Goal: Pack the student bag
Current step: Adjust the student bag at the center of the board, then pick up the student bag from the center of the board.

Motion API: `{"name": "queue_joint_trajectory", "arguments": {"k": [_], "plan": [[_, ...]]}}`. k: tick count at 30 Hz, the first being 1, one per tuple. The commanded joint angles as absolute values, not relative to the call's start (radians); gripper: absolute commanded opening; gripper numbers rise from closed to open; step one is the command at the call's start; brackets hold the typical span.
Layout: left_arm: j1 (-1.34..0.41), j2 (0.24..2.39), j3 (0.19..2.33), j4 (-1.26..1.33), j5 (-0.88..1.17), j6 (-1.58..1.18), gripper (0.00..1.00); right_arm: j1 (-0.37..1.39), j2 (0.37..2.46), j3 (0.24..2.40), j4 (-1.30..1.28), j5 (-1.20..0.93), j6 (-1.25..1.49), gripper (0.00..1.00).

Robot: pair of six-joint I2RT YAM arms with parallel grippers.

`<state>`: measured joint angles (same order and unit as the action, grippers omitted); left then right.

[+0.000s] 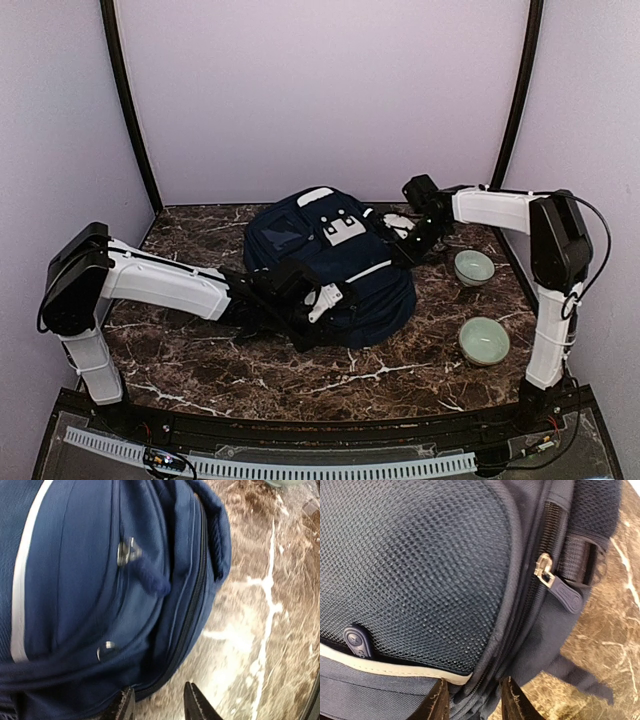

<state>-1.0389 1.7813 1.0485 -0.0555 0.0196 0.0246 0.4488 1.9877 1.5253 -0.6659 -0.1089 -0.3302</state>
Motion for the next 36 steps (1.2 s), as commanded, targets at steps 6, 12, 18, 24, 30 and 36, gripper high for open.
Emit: {"name": "queue_joint_trajectory", "arguments": {"k": [6, 12, 18, 24, 30, 36], "plan": [[-1.045, 1.689, 1.28, -0.281, -0.062, 0.199, 0.38, 0.408, 1.648, 1.35, -0.628, -0.14, -0.31, 0.41], [-1.045, 1.778, 1.427, -0.498, -0.158, 0.357, 0.4, 0.408, 1.453, 1.173, -0.622, -0.344, -0.367, 0.42], [-1.045, 1.859, 1.461, -0.521, -0.156, 0.455, 0.41, 0.398, 1.397, 1.079, -0.596, -0.334, -0.339, 0.42], [-1.047, 1.905, 1.466, -0.457, -0.166, 0.482, 0.43, 0.396, 1.432, 1.064, -0.562, -0.356, -0.322, 0.42], [-1.055, 1.93, 1.454, -0.333, -0.334, 0.537, 0.42, 0.394, 1.484, 1.076, -0.565, -0.391, -0.31, 0.42], [-1.057, 1.949, 1.459, -0.274, -0.295, 0.587, 0.41, 0.393, 1.473, 1.066, -0.554, -0.384, -0.307, 0.42]]}}
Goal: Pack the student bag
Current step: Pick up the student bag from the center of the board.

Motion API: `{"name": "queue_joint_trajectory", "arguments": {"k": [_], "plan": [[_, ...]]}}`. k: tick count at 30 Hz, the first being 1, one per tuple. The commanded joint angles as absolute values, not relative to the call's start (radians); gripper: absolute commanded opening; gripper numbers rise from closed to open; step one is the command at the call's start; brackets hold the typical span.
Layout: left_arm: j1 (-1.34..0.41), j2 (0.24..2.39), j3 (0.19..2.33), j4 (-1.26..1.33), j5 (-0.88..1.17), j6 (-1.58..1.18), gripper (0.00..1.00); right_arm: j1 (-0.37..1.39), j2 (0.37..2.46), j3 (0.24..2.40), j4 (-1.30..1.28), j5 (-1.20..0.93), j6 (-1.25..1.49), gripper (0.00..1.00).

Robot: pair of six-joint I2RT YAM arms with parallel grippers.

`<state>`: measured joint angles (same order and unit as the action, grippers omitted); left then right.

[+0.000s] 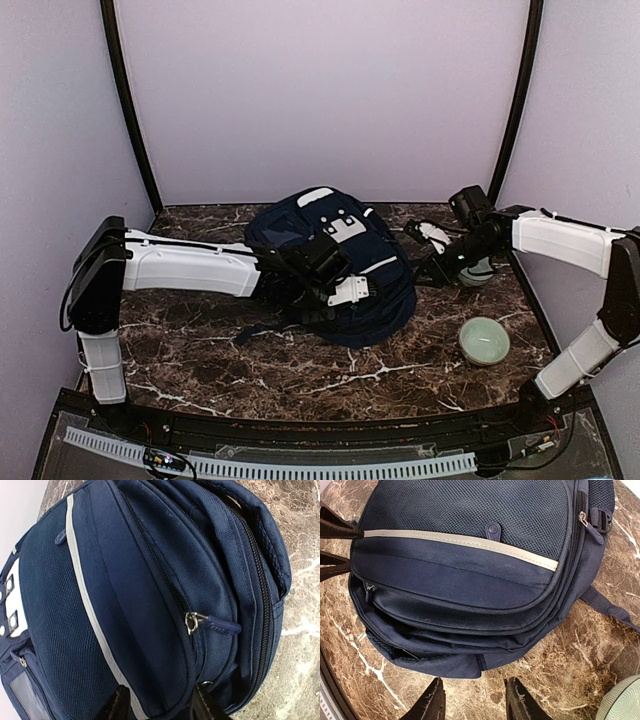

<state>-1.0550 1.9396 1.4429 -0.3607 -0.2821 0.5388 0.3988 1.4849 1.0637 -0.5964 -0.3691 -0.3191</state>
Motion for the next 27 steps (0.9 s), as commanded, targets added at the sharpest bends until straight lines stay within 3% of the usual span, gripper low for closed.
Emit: {"name": "queue_joint_trajectory", "arguments": {"k": [1, 7, 11, 16, 22, 27], "plan": [[-1.057, 1.957, 1.463, -0.273, -0.289, 0.593, 0.41, 0.393, 1.471, 1.063, -0.553, -0.383, -0.307, 0.42], [-1.057, 1.984, 1.468, -0.268, -0.22, 0.608, 0.36, 0.384, 1.478, 1.096, -0.57, -0.347, -0.324, 0.41], [-1.055, 2.0, 1.48, -0.241, -0.252, 0.595, 0.19, 0.366, 1.487, 1.145, -0.594, -0.327, -0.333, 0.41], [-1.01, 1.979, 1.501, -0.193, -0.173, 0.469, 0.08, 0.365, 1.515, 1.215, -0.612, -0.409, -0.331, 0.38], [-0.924, 1.939, 1.494, -0.091, 0.091, 0.21, 0.0, 0.365, 1.542, 1.213, -0.563, -0.499, -0.321, 0.33], [-0.903, 1.962, 1.512, -0.028, 0.171, 0.1, 0.0, 0.401, 1.58, 1.22, -0.528, -0.628, -0.268, 0.31]]}}
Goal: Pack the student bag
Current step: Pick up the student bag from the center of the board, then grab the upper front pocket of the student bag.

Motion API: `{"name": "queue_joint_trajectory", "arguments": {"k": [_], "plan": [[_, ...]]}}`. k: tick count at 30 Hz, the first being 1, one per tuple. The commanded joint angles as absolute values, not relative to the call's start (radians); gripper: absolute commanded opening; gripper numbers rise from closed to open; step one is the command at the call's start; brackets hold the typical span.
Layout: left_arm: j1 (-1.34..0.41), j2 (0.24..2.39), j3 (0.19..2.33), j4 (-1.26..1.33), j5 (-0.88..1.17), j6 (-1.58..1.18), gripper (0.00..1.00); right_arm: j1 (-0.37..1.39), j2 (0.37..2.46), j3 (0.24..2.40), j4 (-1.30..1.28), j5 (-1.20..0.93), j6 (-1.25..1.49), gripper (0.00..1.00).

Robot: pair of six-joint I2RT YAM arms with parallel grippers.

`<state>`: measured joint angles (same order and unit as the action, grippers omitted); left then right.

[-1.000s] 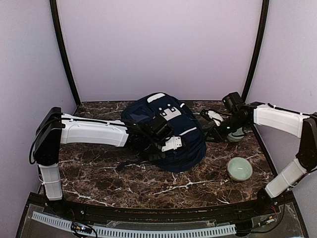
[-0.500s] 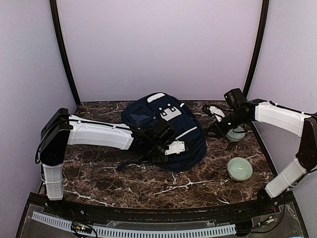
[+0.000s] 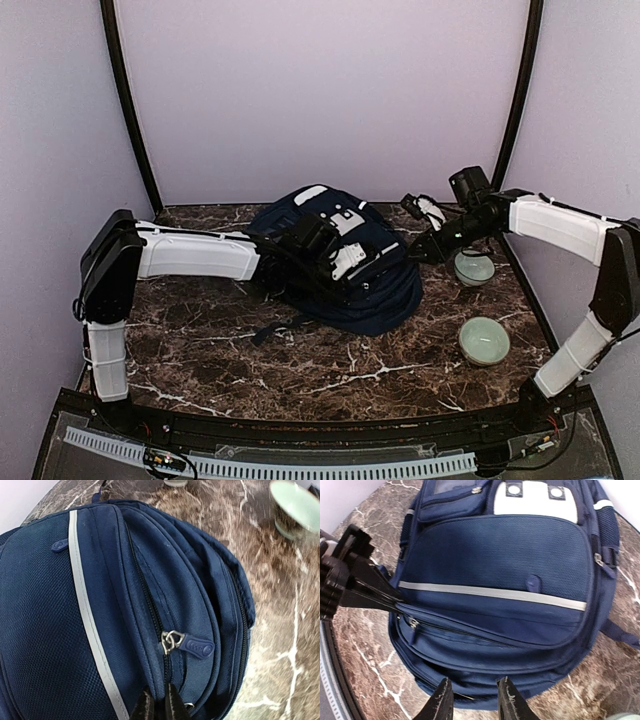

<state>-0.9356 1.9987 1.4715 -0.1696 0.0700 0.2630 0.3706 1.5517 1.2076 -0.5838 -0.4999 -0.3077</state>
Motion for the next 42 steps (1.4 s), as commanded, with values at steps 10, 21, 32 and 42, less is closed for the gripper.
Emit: {"name": "queue_joint_trajectory", "arguments": {"k": [10, 21, 32, 42], "plan": [[-0.848, 1.923, 1.412, 0.172, 0.323, -0.114, 0.0, 0.521, 1.608, 1.129, -0.391, -0.626, -0.129, 0.36], [-0.848, 1.907, 1.384, 0.209, 0.362, -0.143, 0.0, 0.563, 1.69, 1.145, -0.317, -0.614, -0.033, 0.34], [-0.848, 1.905, 1.38, 0.213, 0.38, -0.137, 0.01, 0.563, 1.685, 1.132, -0.304, -0.553, -0.031, 0.11], [-0.848, 1.905, 1.377, 0.212, 0.386, -0.136, 0.01, 0.554, 1.692, 1.125, -0.305, -0.531, -0.03, 0.0]]}}
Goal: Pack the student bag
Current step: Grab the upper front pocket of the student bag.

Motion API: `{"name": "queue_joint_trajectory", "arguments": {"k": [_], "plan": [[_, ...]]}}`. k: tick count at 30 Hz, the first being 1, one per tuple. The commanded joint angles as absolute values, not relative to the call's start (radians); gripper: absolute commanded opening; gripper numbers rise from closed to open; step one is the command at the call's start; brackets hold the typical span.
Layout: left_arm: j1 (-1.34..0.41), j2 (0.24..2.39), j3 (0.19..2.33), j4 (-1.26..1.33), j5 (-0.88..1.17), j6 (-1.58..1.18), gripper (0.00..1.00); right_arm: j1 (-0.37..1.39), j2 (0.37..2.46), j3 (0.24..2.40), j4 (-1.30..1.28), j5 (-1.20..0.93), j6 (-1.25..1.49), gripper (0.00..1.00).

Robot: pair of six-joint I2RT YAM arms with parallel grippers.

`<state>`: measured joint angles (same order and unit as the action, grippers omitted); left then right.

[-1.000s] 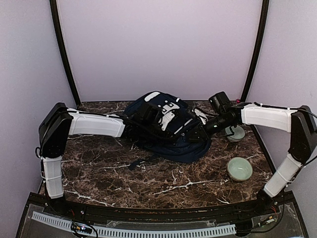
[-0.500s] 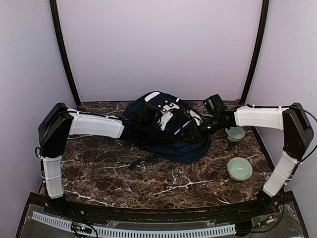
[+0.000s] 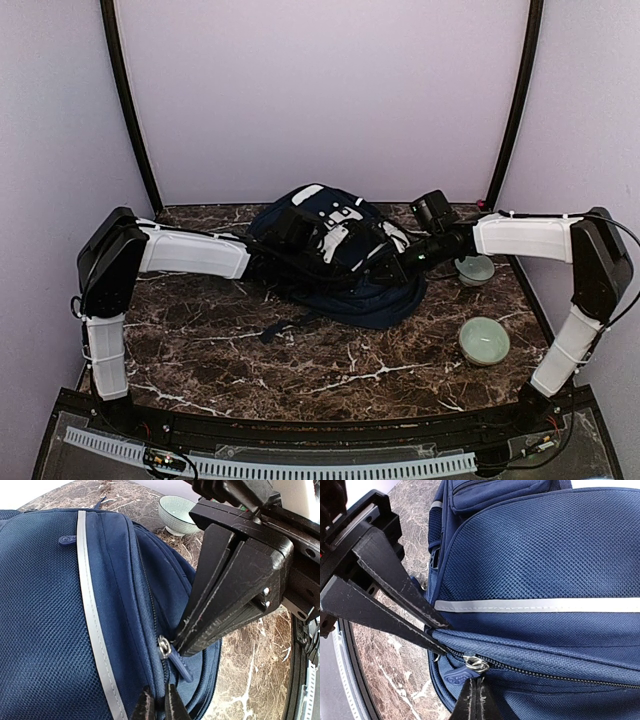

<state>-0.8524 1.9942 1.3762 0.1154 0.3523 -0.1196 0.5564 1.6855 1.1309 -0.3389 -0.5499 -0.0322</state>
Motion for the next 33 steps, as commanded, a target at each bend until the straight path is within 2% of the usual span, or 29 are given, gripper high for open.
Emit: {"name": "queue_joint_trajectory", "arguments": {"k": [1, 3, 4, 6, 8, 15, 23, 29, 33], "plan": [[-0.848, 1.905, 1.377, 0.211, 0.385, -0.136, 0.01, 0.554, 1.69, 1.122, -0.299, -0.545, -0.027, 0.0], [-0.848, 1.905, 1.377, 0.211, 0.384, -0.136, 0.01, 0.554, 1.687, 1.122, -0.292, -0.589, -0.023, 0.0], [-0.849, 1.905, 1.377, 0.212, 0.384, -0.136, 0.01, 0.555, 1.689, 1.125, -0.29, -0.609, -0.014, 0.05], [-0.848, 1.907, 1.377, 0.212, 0.383, -0.136, 0.01, 0.555, 1.699, 1.134, -0.288, -0.64, 0.002, 0.21], [-0.849, 1.907, 1.377, 0.212, 0.383, -0.137, 0.01, 0.555, 1.714, 1.144, -0.292, -0.669, 0.014, 0.29], [-0.848, 1.903, 1.378, 0.211, 0.389, -0.138, 0.01, 0.559, 1.767, 1.185, -0.299, -0.664, 0.036, 0.35], [-0.848, 1.892, 1.375, 0.213, 0.388, -0.13, 0.01, 0.56, 1.807, 1.215, -0.339, -0.406, 0.051, 0.27], [-0.848, 1.888, 1.371, 0.216, 0.388, -0.124, 0.01, 0.558, 1.825, 1.227, -0.378, -0.282, 0.032, 0.06], [-0.848, 1.888, 1.371, 0.212, 0.385, -0.121, 0.01, 0.544, 1.801, 1.216, -0.395, -0.254, 0.011, 0.0]]}}
